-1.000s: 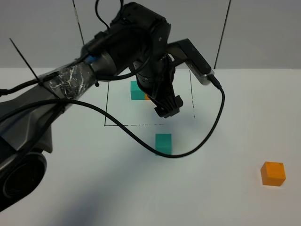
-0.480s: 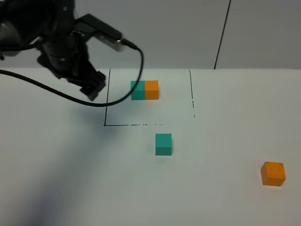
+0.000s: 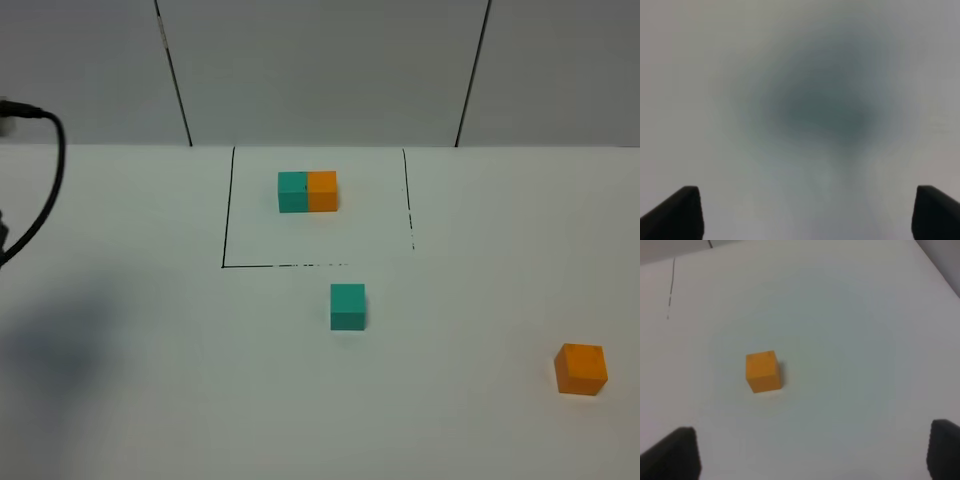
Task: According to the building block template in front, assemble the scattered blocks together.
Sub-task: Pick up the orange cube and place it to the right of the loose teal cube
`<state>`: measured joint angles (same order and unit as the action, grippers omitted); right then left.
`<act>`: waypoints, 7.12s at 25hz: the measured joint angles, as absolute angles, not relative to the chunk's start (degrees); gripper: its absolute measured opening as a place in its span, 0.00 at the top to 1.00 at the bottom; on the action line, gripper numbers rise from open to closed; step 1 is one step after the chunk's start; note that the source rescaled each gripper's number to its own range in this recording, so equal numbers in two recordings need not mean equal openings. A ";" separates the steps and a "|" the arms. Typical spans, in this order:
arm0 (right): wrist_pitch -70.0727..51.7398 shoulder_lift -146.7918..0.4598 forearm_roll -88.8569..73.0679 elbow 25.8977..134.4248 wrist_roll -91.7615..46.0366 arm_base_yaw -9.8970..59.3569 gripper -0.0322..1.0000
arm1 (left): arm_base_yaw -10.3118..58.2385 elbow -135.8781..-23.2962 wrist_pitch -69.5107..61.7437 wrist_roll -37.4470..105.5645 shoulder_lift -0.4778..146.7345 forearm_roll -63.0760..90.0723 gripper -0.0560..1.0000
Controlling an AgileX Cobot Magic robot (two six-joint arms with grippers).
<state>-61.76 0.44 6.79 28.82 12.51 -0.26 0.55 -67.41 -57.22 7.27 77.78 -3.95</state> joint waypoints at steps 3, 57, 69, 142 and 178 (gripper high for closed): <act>-61.76 0.44 6.79 28.82 12.46 -0.26 0.19 | 0.48 -59.87 -53.92 5.52 67.03 -3.67 0.14; -61.74 0.44 6.79 28.82 12.45 -0.26 0.19 | 0.48 -28.95 -59.83 5.66 -0.29 8.61 0.25; -61.74 0.44 6.79 28.82 12.50 -0.26 0.19 | 0.48 -28.95 -59.83 5.72 -0.29 8.61 0.26; -43.60 -91.44 -11.74 50.12 -5.54 1.05 0.00 | 0.48 -28.95 -59.83 5.74 -0.29 8.61 0.26; -30.80 -106.89 -6.57 50.76 -4.72 3.13 0.13 | 0.48 -28.95 -59.83 5.74 -0.29 8.61 0.26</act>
